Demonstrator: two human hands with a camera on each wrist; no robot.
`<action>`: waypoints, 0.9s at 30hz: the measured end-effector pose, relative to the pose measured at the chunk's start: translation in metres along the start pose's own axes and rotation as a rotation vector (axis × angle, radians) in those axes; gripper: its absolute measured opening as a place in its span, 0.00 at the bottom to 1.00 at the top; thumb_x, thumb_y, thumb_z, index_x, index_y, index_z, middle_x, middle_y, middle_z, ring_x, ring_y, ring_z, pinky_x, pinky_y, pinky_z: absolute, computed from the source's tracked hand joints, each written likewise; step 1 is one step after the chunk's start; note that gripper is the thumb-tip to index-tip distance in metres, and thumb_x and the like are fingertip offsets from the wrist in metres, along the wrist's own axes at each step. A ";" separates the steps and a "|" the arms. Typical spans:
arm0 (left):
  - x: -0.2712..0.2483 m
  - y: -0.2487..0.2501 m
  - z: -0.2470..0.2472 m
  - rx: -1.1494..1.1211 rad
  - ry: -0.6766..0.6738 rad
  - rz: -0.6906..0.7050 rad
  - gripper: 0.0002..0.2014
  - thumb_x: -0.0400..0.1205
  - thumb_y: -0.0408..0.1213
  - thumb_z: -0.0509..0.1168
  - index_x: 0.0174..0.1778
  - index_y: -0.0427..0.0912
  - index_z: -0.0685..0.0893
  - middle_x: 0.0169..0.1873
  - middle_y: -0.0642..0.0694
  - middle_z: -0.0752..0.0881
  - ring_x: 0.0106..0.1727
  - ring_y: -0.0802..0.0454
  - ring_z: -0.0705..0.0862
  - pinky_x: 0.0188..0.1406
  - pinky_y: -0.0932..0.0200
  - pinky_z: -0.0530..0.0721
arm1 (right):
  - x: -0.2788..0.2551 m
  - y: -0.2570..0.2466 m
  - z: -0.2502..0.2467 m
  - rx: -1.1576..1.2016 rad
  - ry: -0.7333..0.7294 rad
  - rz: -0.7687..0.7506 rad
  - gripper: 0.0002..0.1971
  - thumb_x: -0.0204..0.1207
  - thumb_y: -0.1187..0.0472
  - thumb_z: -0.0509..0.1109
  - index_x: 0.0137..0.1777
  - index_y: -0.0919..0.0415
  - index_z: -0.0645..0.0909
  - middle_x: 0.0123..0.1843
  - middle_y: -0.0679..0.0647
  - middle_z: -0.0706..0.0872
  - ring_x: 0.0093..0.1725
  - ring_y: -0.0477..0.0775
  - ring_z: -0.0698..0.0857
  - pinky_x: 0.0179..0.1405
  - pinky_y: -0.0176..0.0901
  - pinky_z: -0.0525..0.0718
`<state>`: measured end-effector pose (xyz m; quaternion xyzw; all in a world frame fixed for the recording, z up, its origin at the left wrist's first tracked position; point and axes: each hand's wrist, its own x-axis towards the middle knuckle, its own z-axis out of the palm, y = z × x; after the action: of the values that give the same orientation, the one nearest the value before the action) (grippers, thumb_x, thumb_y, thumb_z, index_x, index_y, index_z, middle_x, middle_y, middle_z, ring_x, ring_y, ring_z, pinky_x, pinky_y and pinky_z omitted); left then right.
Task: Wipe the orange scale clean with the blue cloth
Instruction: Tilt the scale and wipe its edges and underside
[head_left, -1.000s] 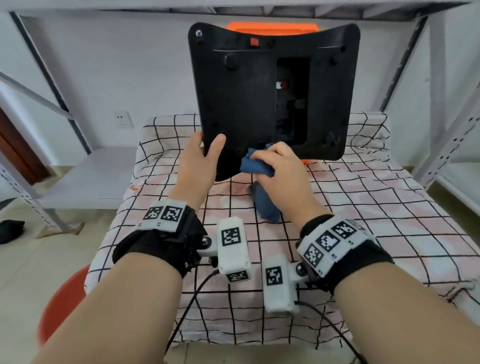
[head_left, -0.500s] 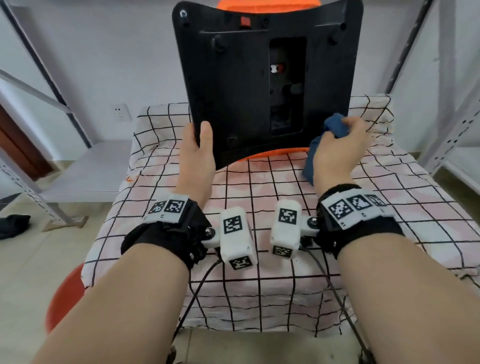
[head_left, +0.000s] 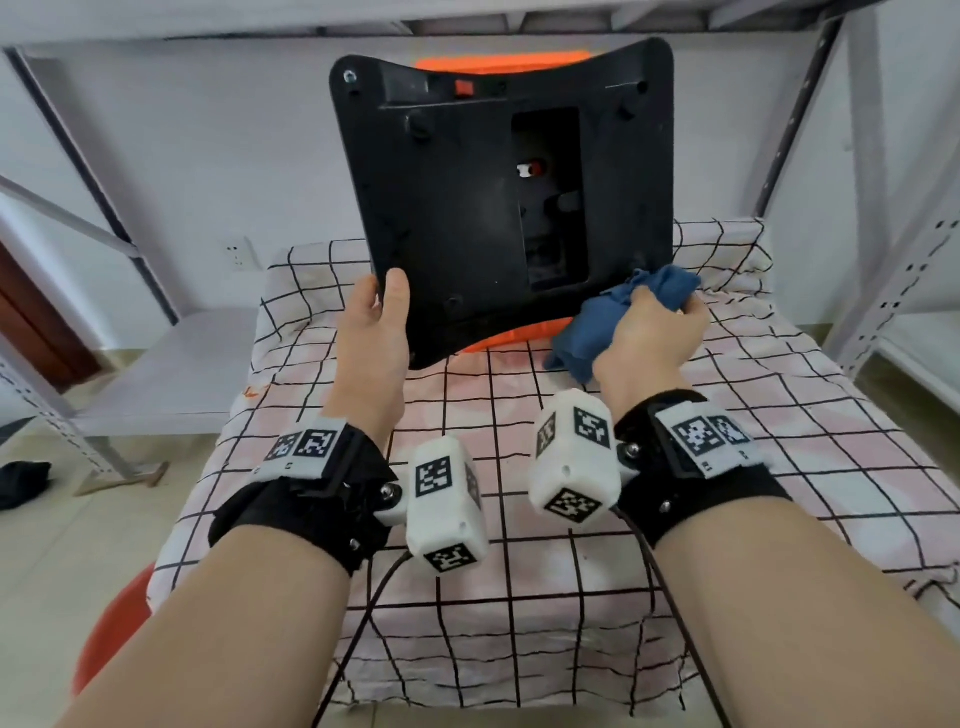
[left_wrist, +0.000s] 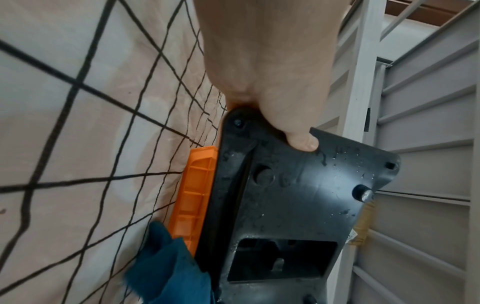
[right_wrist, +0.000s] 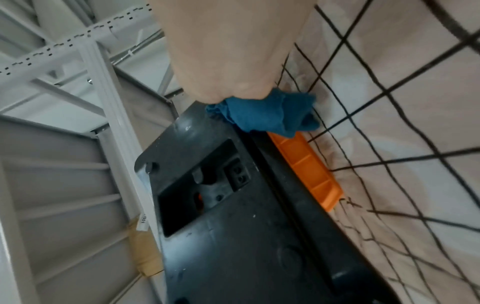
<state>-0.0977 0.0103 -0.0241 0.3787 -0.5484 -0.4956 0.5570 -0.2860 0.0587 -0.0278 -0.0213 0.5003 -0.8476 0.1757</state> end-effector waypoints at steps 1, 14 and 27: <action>0.000 0.000 -0.001 0.001 -0.007 0.000 0.15 0.86 0.49 0.56 0.60 0.45 0.81 0.52 0.55 0.89 0.54 0.61 0.87 0.53 0.62 0.83 | -0.003 0.002 0.001 -0.019 -0.019 -0.005 0.15 0.78 0.69 0.66 0.65 0.63 0.74 0.55 0.56 0.83 0.50 0.54 0.84 0.52 0.44 0.84; 0.008 0.010 -0.013 0.049 -0.164 -0.081 0.14 0.86 0.45 0.57 0.65 0.44 0.76 0.55 0.49 0.87 0.59 0.51 0.86 0.64 0.44 0.82 | -0.045 0.013 0.011 -0.125 -0.497 0.388 0.06 0.73 0.75 0.67 0.39 0.65 0.79 0.35 0.58 0.85 0.34 0.53 0.85 0.28 0.39 0.85; 0.001 0.006 -0.025 0.114 -0.213 -0.030 0.14 0.86 0.45 0.57 0.64 0.47 0.80 0.55 0.51 0.89 0.59 0.55 0.86 0.67 0.49 0.80 | -0.022 -0.016 0.000 0.012 -0.140 0.185 0.16 0.74 0.72 0.66 0.62 0.67 0.77 0.53 0.61 0.86 0.46 0.56 0.88 0.42 0.45 0.86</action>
<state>-0.0727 0.0075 -0.0210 0.3632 -0.6260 -0.5092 0.4658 -0.2696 0.0732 -0.0108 -0.0329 0.4817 -0.8271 0.2878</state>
